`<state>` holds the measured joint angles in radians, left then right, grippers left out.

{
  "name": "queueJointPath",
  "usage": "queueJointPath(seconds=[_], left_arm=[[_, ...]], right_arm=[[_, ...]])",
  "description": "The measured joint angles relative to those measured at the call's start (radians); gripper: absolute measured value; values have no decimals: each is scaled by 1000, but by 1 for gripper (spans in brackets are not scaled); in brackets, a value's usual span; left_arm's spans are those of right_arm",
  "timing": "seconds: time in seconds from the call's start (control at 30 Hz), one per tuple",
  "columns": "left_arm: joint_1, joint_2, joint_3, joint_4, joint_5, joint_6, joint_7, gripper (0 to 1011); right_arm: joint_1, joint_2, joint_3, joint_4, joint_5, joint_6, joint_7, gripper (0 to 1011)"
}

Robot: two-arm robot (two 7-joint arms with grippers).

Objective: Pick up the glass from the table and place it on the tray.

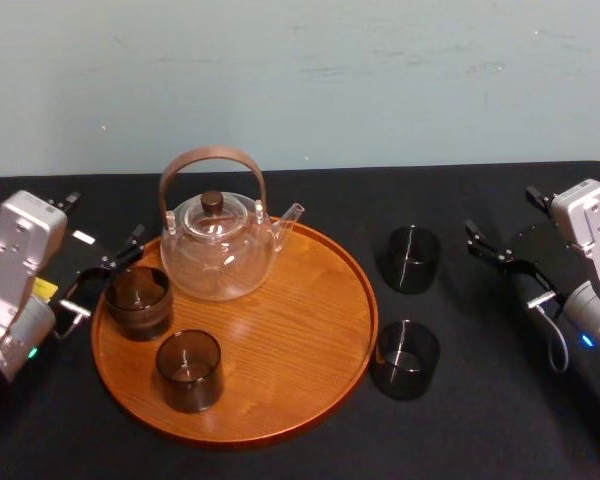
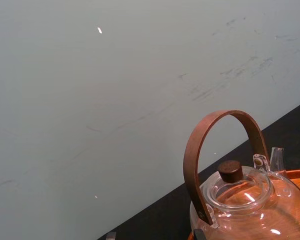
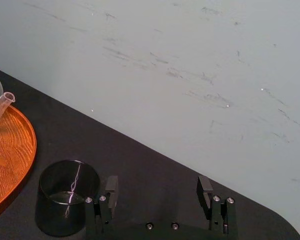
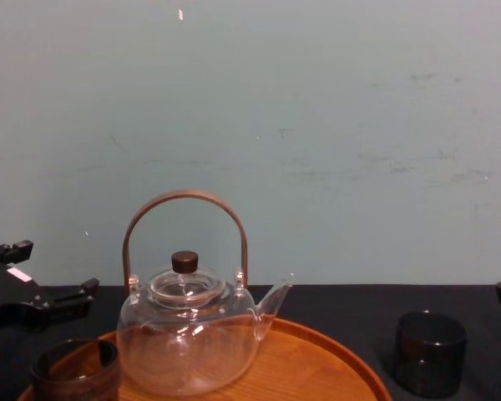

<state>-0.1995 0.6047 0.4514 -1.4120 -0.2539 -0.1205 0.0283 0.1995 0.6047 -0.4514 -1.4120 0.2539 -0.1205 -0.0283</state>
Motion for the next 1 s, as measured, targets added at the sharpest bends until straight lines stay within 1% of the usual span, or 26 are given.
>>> queueJointPath(seconds=[1.0], left_arm=[[0, 0, 0, 0, 0, 0, 0, 1001]], right_arm=[[0, 0, 0, 0, 0, 0, 0, 1002]])
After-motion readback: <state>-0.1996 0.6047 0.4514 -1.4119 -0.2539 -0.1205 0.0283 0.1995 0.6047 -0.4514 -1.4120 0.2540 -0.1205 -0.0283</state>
